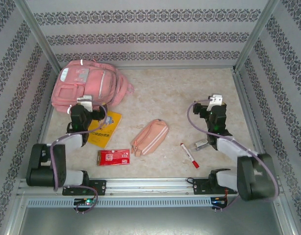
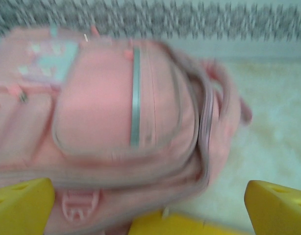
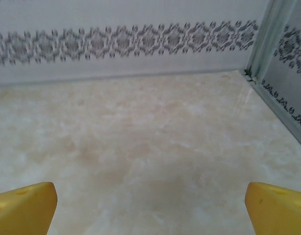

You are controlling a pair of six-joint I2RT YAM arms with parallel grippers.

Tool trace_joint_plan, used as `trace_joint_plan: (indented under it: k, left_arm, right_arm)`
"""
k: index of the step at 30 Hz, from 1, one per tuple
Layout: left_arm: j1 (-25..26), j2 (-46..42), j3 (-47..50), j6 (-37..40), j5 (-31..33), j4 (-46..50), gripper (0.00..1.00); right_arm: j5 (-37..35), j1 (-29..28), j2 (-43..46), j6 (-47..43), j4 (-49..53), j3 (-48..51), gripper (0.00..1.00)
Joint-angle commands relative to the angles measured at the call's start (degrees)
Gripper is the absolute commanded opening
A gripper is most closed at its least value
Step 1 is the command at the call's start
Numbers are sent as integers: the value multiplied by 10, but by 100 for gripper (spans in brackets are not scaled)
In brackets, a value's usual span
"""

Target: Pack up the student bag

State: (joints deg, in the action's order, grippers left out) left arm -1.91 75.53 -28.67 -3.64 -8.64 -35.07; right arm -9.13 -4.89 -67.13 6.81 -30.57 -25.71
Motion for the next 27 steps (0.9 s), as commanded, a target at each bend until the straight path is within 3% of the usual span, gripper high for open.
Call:
trace_joint_plan:
  k: [1, 4, 7, 9, 12, 15, 20, 27]
  left_arm:
    - [4, -33, -67, -130, 24, 145, 99]
    - [3, -9, -98, -298, 17, 180, 99]
    - [-3, 44, -96, -280, -112, 49, 99]
    - [2, 80, -141, -292, -115, 95, 99]
    - [25, 152, -261, -218, -103, 237, 99]
    - [56, 232, -369, -148, -38, 357, 99]
    - [95, 357, -543, -79, 108, 523, 99]
    - [126, 504, -746, -69, 329, 714, 92]
  right_arm:
    - [15, 9, 45, 86, 175, -42, 98]
    - [49, 10, 56, 128, 241, -67, 98]
    - [101, 9, 47, 147, 297, -98, 96]
    - [128, 8, 38, 150, 331, -117, 93]
    - [156, 5, 23, 158, 366, -138, 88]
    - [201, 0, 5, 160, 384, -153, 84]
    - [217, -8, -18, 156, 409, -175, 81]
    - [251, -11, -40, 165, 434, -202, 75]
